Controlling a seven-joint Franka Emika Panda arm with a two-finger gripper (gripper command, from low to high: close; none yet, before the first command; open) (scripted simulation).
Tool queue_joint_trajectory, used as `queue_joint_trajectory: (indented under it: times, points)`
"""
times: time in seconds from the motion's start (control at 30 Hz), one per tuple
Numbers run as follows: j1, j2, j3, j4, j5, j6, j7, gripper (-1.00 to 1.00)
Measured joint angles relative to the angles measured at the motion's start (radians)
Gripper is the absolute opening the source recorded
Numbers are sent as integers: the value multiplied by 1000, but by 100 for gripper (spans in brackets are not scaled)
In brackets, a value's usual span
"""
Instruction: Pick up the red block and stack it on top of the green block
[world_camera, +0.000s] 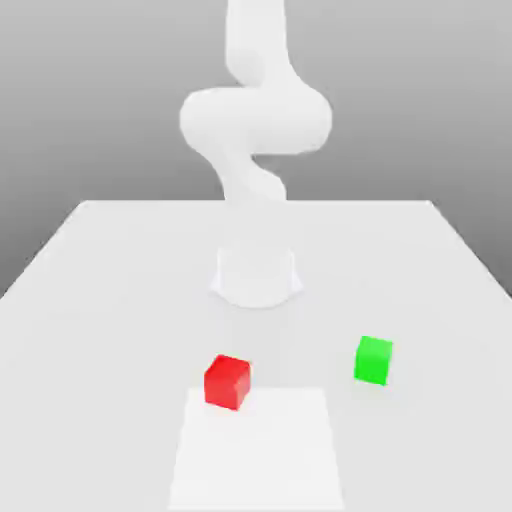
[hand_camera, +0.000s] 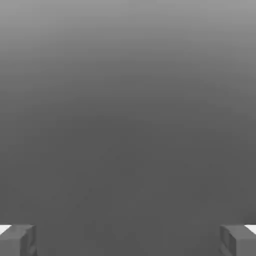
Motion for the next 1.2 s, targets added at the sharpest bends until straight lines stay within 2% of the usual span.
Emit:
queue_joint_trajectory:
  times: [0.53, 0.63, 0.8, 0.83, 1.03, 1.2]
  points:
    - [-109, 493, 11, -547, 2, 412, 185, 0]
    - [-119, 683, 4, -587, 1, 561, 209, 0]
    - [-119, 881, -1, -571, -3, 729, 215, 0]
    - [-118, 903, -2, -569, -4, 748, 215, -100]
    - [-118, 914, -3, -567, -9, 758, 219, -100]
    - [-122, 779, 3, -586, -5, 642, 218, -100]
